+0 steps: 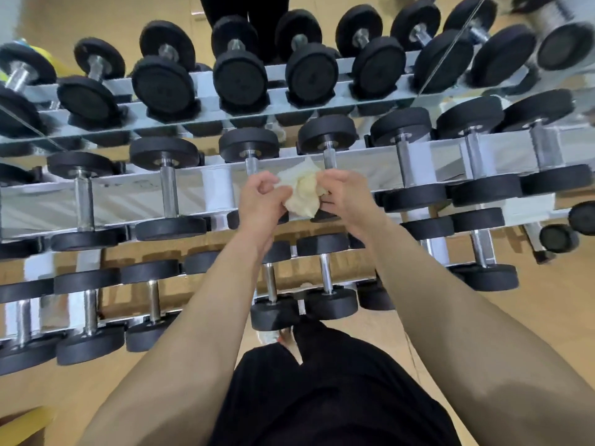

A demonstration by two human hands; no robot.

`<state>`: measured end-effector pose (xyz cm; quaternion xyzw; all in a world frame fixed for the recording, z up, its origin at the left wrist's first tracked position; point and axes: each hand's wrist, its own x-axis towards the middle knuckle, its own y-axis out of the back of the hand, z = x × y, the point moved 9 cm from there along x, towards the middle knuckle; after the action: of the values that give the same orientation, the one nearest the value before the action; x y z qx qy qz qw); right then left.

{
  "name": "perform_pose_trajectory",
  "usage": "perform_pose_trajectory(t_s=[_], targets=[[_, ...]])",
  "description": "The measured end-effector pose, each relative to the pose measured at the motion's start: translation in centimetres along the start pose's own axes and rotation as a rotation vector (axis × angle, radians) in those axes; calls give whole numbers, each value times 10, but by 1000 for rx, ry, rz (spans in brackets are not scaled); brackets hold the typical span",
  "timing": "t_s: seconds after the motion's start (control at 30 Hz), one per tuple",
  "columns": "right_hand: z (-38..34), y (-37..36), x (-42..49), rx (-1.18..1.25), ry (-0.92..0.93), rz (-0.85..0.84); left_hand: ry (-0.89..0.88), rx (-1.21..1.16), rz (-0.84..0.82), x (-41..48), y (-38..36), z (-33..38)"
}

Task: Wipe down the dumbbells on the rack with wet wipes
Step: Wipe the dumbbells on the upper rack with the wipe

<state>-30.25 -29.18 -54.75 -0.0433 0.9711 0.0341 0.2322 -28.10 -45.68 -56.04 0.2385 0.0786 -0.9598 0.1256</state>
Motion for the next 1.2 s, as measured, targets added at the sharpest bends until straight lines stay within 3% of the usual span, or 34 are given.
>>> perform_pose_trajectory(t_s=[0.23, 0.37, 0.47, 0.57, 0.63, 0.7, 0.83, 0.93, 1.07, 1.2], targets=[[2, 47, -5, 19, -12, 29, 47, 48, 86, -10, -19, 2], [5, 75, 12, 47, -42, 45, 155, -38, 4, -7, -55, -5], [8, 86, 21, 89, -90, -101, 117, 130, -39, -1, -86, -8], [7, 101, 33, -80, -64, -259, 70, 277, -57, 6, -114, -13], [14, 118, 48, -187, -72, -270, 55, 293, -86, 8, -127, -17], [25, 132, 67, -206, -104, -250, 38, 304, -48, 13, -125, -21], [40, 138, 90, -65, -173, -215, 80, 316, 263, 31, -87, -42], [49, 136, 108, -59, -181, -97, 73, 365, 391, 48, -76, -50], [59, 130, 138, -124, -171, 28, 13, 470, 436, 85, -81, -45], [77, 127, 168, -38, -294, 47, 52, 475, 374, 129, -90, -54]])
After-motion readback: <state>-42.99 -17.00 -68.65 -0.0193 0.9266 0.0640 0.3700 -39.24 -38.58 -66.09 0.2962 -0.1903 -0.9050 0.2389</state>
